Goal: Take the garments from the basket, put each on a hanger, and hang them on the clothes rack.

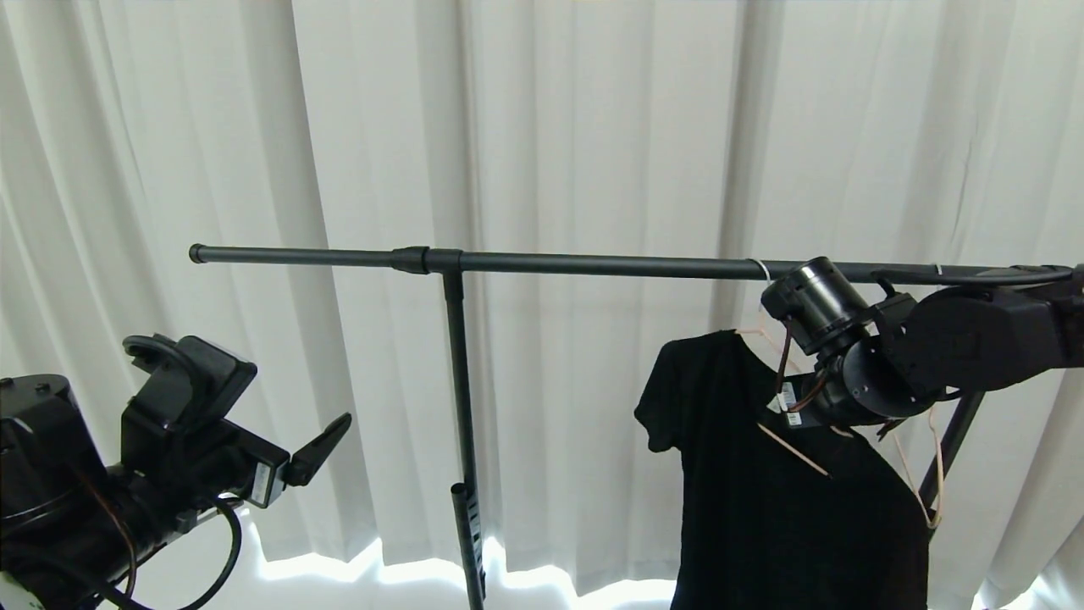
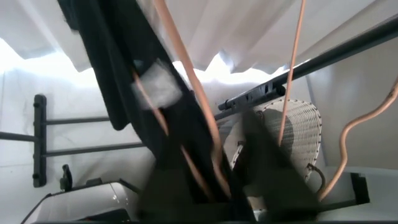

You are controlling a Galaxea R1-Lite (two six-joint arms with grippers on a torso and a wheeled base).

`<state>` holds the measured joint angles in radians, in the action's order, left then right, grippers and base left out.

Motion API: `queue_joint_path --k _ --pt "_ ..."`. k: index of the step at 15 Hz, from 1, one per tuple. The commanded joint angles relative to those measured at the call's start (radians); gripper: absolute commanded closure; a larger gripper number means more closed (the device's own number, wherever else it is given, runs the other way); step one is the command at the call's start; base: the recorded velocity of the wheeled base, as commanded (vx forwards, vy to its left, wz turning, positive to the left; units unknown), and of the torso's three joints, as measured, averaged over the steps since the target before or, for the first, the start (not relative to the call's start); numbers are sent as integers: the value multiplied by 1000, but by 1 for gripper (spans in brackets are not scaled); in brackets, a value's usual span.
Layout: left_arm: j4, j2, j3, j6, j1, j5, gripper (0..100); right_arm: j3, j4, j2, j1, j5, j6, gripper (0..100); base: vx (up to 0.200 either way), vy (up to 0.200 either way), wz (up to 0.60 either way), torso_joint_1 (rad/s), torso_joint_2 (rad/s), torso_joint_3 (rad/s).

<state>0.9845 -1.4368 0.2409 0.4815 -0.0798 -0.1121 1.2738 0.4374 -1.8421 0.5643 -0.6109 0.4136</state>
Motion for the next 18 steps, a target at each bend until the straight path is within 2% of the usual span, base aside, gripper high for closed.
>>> queue_joint_path --k 1,5,8,9,10,12,14,16,18 --pt "0 -1 2 -1 6 0 0 -5 6 30 3 0 5 0 0 0 0 0 0 0" --pt "0 -2 6 -3 103 0 0 -13 21 184 8 0 -9 0 0 0 0 0 0 0" --pt "2 9 12 -46 221 0 0 -13 119 339 8 3 -24 0 0 0 0 0 0 0" --pt "0 21 14 -58 252 0 0 -16 138 386 6 0 -55 0 0 0 0 0 0 0" --pt "2 27 17 -60 276 0 0 -21 141 431 -12 -6 -110 0 0 0 0 0 0 0" --pt "2 50 15 -67 333 0 0 -62 132 538 -101 -32 -309 0 0 0 0 0 0 0" --pt "0 85 -15 -124 353 0 0 -110 83 629 -141 -32 -454 0 0 0 0 0 0 0" --pt "0 116 -51 -133 374 0 0 -149 33 690 -182 -32 -546 0 0 0 0 0 0 0" --pt "0 118 -54 -133 376 0 0 -209 -31 735 -259 -32 -604 0 0 0 0 0 0 0"
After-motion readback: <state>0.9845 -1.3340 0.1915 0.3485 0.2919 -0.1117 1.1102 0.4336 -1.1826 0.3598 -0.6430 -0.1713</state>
